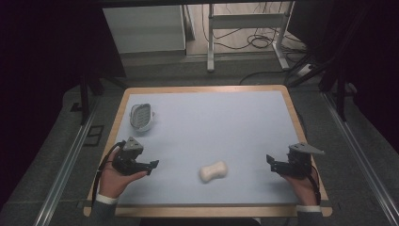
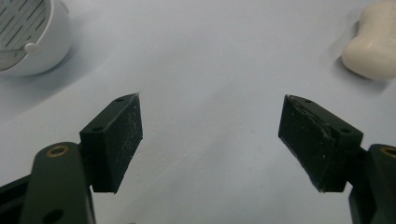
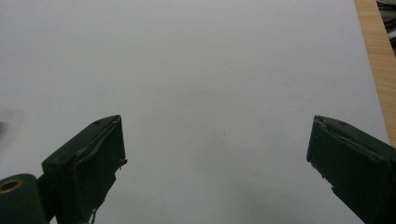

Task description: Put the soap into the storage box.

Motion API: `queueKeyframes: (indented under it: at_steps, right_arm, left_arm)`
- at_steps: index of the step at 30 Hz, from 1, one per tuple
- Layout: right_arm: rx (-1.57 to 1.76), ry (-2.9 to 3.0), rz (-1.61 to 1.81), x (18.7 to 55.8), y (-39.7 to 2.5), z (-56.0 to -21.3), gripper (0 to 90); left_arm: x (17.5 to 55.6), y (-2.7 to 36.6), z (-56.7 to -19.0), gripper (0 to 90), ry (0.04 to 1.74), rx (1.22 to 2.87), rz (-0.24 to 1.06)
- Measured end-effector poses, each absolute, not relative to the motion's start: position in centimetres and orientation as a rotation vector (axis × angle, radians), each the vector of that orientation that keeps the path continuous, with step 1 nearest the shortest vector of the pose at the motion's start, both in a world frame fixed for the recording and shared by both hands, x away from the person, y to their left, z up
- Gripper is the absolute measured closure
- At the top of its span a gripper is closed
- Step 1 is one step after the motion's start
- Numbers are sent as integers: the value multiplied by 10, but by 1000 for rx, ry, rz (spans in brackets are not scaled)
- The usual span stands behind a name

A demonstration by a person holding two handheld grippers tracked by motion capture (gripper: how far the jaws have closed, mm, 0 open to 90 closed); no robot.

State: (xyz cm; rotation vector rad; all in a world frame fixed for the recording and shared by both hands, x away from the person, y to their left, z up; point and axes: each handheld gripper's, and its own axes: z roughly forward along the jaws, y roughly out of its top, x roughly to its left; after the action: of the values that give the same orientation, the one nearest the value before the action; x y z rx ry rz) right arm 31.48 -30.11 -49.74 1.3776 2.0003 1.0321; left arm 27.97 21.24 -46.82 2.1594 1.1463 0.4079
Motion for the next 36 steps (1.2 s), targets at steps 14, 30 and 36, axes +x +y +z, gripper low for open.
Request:
queueKeyframes:
  at_steps: [14,30,36]
  right_arm:
    - [1356,2020,1030,314,-297,-497,46]
    - [1356,2022,1012,313,-296,-498,47]
    - [1356,2023,1007,313,-297,-499,47]
  left_arm:
    - [283,184,-462,221,1041,2197,352]
    - [285,155,-460,234,971,2242,301]
    - [286,144,-463,234,964,2251,261]
